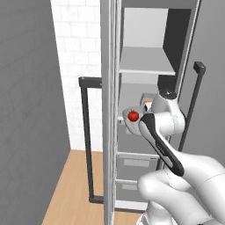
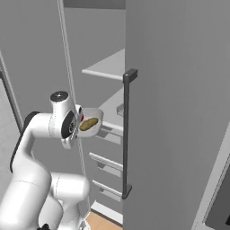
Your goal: Take the meat container that has the shrimp and place it on the second highest rack of the freezer. Then take the vegetable container that has the tomato and potato and place it on the highest rack of the freezer.
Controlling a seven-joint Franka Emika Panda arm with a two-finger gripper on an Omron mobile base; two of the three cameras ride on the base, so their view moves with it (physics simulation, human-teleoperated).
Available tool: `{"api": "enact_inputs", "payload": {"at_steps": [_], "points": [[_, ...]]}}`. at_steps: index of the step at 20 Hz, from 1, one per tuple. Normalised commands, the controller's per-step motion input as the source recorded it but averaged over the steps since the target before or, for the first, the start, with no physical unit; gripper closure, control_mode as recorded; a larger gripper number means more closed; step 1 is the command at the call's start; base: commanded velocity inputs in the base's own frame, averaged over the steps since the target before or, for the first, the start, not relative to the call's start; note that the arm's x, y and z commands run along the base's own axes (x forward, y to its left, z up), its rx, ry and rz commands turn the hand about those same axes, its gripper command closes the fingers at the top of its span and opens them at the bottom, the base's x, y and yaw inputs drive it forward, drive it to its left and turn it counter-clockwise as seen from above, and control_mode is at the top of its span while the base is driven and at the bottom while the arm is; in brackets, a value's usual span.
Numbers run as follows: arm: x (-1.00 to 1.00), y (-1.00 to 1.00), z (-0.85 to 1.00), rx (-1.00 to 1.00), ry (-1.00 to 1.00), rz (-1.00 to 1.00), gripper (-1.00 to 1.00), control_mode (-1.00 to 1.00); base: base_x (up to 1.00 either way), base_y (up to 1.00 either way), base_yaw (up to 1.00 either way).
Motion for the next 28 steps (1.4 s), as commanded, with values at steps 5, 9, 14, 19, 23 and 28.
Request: {"api": "enact_inputs", "payload": {"at_steps": [5, 9, 14, 19, 23, 28], "points": [[0.00, 0.00, 0.00, 0.00, 0.00, 0.00, 1.00, 1.00, 0.46, -0.01, -0.13], [0.00, 0.00, 0.00, 0.00, 0.00, 0.00, 1.00, 1.00, 0.24, 0.00, -0.11], [0.00, -0.11, 0.12, 0.00, -0.03, -0.04, 1.00, -1.00, 0.00, 0.00, 0.00], [0.00, -0.15, 0.59, 0.00, -0.11, -0.17, 1.00, -1.00, 0.00, 0.00, 0.00], [0.00, -0.04, 0.69, 0.00, -0.18, -0.15, 1.00, -1.00, 0.00, 0.00, 0.00], [0.00, -0.01, 0.56, 0.00, -0.31, -0.03, 1.00, -1.00, 0.00, 0.00, 0.00]]}}
